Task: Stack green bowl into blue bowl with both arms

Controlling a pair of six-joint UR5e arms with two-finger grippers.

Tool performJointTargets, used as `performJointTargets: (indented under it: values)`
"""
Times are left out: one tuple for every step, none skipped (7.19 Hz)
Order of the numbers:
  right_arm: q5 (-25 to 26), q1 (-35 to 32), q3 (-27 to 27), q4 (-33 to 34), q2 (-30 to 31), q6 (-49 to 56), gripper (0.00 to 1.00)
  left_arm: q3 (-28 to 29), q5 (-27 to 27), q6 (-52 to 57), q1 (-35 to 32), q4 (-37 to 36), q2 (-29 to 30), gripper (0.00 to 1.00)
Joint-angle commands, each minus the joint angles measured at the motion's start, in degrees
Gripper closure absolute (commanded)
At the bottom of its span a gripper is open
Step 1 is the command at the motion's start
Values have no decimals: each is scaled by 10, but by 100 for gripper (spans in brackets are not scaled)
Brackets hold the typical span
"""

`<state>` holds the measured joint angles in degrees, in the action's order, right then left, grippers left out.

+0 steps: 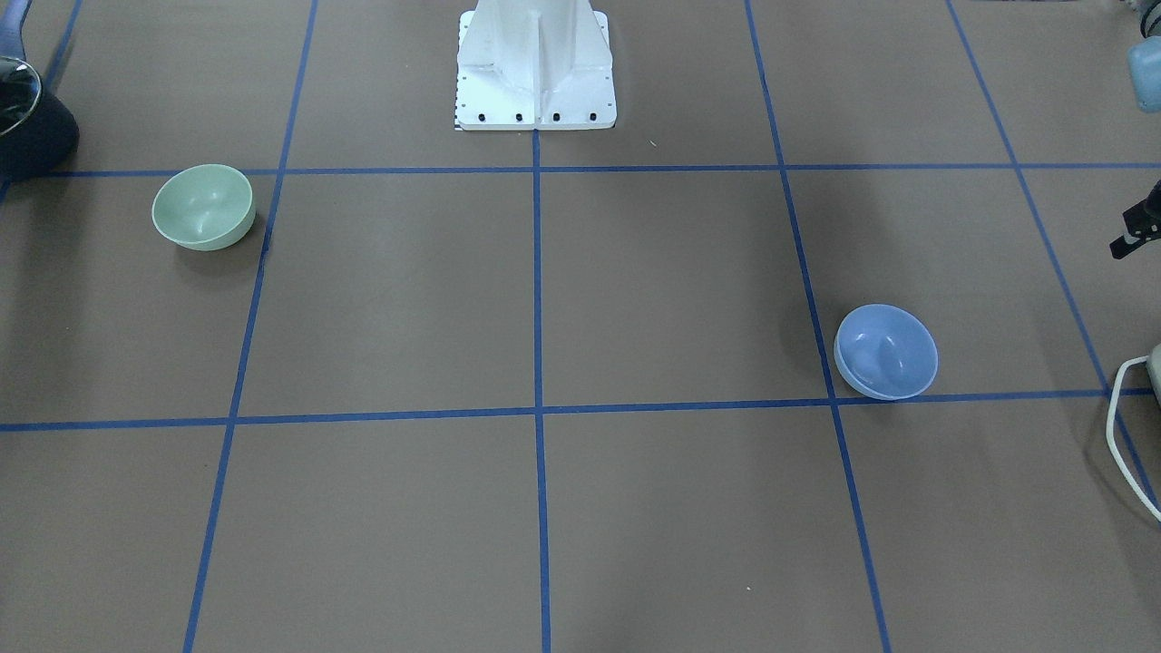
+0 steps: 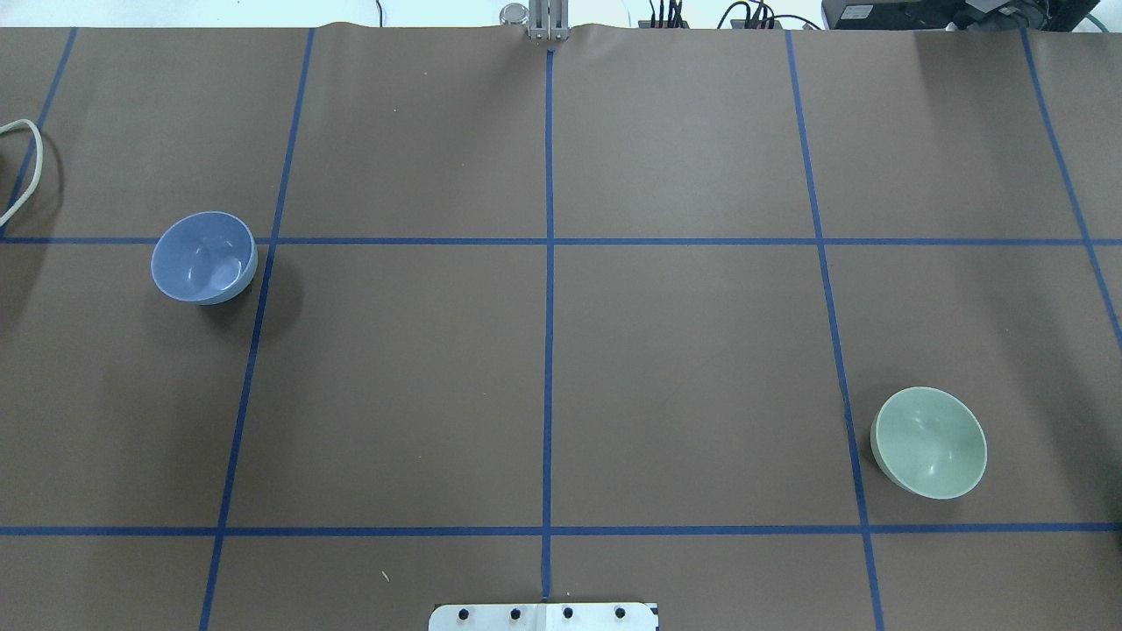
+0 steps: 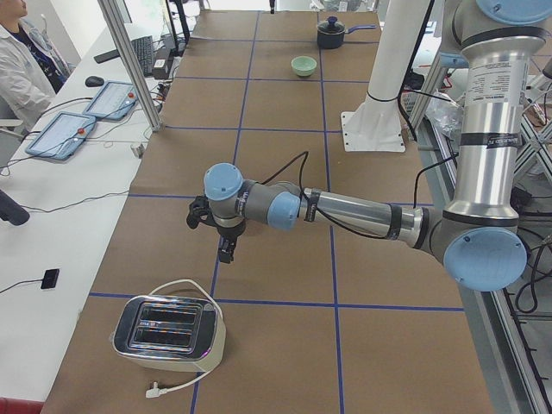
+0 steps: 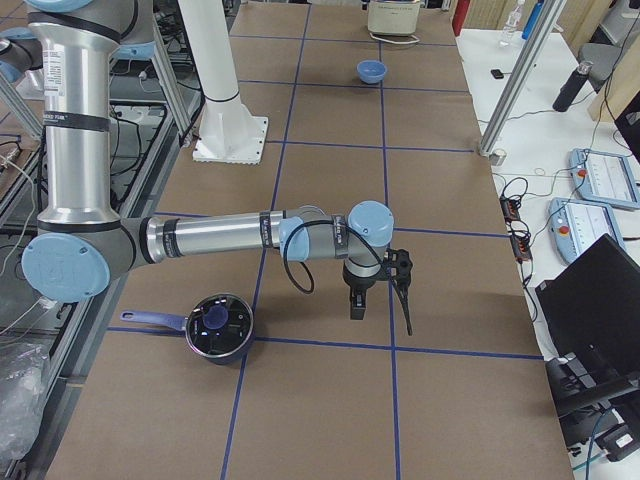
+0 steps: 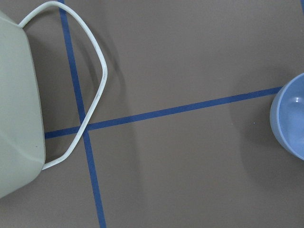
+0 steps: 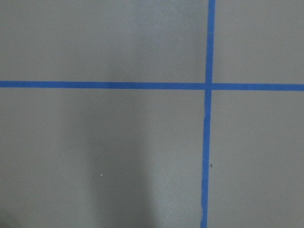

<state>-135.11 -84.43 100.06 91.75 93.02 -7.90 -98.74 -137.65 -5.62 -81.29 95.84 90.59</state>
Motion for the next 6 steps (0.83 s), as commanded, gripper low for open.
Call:
performJointTargets:
  values:
    - [12,-4,7,-4,12,9,0,0,0,0,0,0,-1,1]
    - [5,-4,0,-3,13,6,0,-1,-1,-1,1,0,0,1]
    - [4,-4,0,-4,11,6,0,-3,-1,-2,2,0,3,1]
    - [5,-3,-1,-4,9,3,0,-6,-2,-36,4,1,12,1]
    - [4,-2,0,-4,10,4,0,-9,-3,-107,21,44,20,1]
    - [4,-2,0,-4,9,4,0,-3,-1,-173,61,104,20,1]
